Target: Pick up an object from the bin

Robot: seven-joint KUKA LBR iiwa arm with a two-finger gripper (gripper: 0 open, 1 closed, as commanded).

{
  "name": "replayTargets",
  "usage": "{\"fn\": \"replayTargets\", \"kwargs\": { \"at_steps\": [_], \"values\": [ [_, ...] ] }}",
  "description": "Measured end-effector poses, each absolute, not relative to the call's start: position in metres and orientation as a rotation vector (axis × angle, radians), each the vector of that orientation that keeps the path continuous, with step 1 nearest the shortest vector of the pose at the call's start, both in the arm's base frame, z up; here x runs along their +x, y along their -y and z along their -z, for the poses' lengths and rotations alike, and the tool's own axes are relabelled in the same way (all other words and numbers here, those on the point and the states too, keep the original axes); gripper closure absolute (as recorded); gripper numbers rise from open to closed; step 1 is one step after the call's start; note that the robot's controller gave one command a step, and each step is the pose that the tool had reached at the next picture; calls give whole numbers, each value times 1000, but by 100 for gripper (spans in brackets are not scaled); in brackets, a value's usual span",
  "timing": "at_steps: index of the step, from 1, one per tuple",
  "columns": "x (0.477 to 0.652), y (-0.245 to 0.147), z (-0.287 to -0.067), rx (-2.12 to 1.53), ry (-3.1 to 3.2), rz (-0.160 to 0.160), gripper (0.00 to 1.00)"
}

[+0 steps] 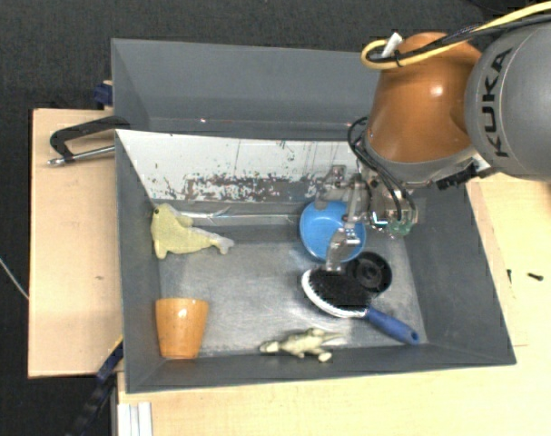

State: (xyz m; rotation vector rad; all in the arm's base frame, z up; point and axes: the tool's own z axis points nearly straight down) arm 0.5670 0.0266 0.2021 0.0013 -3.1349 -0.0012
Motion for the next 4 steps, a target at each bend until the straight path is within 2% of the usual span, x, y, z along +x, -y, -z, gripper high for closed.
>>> {"fn": "replayTargets", "kwargs": {
  "at_steps": [1,2,3,4],
  "values": [
    [581,7,-97,-225,3145,3,0],
    [546,-2,-74,-731,3069,7,0],
    [503,41,-73,-798,3048,4,0],
    [496,59,-74,-205,3151,3,0]
  ]
}}
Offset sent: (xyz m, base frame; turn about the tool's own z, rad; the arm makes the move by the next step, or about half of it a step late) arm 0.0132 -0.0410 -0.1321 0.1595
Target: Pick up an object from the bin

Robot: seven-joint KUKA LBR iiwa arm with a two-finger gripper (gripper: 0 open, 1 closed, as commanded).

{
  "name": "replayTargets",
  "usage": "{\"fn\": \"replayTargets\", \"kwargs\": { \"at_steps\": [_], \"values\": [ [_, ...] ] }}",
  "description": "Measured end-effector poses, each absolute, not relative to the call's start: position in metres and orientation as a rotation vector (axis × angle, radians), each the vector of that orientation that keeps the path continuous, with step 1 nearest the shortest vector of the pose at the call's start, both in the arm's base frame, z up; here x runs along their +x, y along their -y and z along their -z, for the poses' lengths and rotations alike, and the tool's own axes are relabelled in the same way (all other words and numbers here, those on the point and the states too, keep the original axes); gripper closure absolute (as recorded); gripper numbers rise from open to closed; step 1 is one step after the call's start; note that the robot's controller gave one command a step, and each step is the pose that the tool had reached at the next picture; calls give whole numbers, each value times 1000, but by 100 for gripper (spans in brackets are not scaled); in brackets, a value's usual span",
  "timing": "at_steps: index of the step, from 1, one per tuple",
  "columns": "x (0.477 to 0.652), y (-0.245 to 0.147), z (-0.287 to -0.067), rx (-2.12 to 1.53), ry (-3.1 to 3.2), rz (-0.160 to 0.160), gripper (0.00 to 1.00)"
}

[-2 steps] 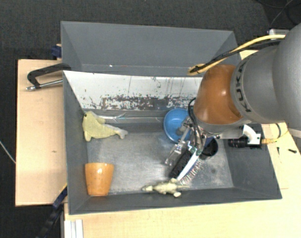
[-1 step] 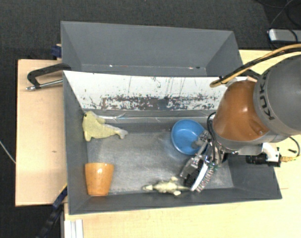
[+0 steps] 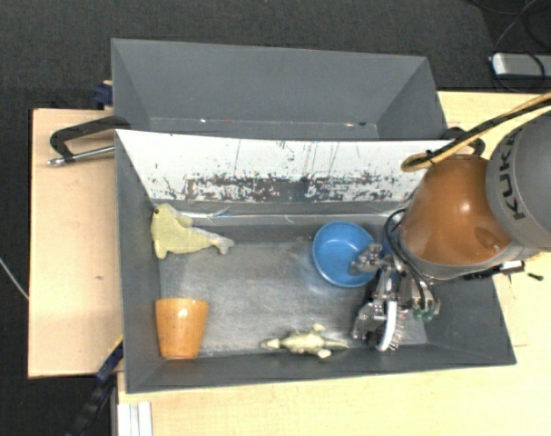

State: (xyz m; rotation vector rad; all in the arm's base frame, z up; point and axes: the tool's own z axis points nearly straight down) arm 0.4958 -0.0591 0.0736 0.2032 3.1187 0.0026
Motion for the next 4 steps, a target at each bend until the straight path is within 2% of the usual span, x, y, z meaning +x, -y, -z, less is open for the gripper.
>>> {"fn": "replayTargets", "kwargs": {
  "at_steps": [1,2,3,4],
  "values": [
    [496,90,-73,-306,-3111,0,0],
    [497,88,-75,-310,-3109,-3,100],
    [500,86,-114,-311,-3114,0,100],
    [502,85,-129,-310,-3118,0,100]
  ]
}}
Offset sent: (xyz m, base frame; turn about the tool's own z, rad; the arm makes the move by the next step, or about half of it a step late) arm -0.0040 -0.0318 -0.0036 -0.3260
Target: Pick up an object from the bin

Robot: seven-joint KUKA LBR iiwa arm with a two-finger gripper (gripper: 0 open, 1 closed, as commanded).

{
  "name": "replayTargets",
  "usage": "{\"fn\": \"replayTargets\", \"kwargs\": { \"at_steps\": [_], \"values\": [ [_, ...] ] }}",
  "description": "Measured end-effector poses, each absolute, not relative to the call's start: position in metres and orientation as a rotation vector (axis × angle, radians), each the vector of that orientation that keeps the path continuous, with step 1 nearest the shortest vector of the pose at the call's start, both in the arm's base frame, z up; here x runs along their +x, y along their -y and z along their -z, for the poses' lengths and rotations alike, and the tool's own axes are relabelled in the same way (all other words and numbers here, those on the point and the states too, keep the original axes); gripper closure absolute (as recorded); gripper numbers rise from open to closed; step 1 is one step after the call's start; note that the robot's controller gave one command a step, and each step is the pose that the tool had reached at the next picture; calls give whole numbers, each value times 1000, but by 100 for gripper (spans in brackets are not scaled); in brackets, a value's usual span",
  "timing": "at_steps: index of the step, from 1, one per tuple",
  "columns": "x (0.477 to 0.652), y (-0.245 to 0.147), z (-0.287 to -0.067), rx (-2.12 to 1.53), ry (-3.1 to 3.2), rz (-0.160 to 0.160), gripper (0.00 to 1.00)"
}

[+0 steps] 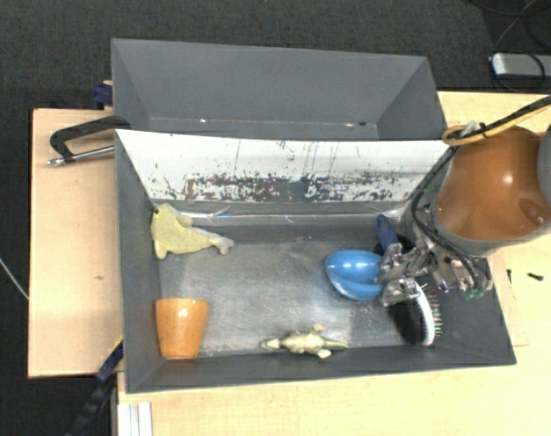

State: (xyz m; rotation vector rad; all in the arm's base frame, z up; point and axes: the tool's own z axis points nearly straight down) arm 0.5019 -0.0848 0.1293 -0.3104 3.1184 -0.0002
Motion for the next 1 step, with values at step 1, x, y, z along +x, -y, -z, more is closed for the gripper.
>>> {"fn": "replayTargets", "kwargs": {
  "at_steps": [1],
  "values": [
    [503,84,-142,-308,-3120,0,100]
  ]
}}
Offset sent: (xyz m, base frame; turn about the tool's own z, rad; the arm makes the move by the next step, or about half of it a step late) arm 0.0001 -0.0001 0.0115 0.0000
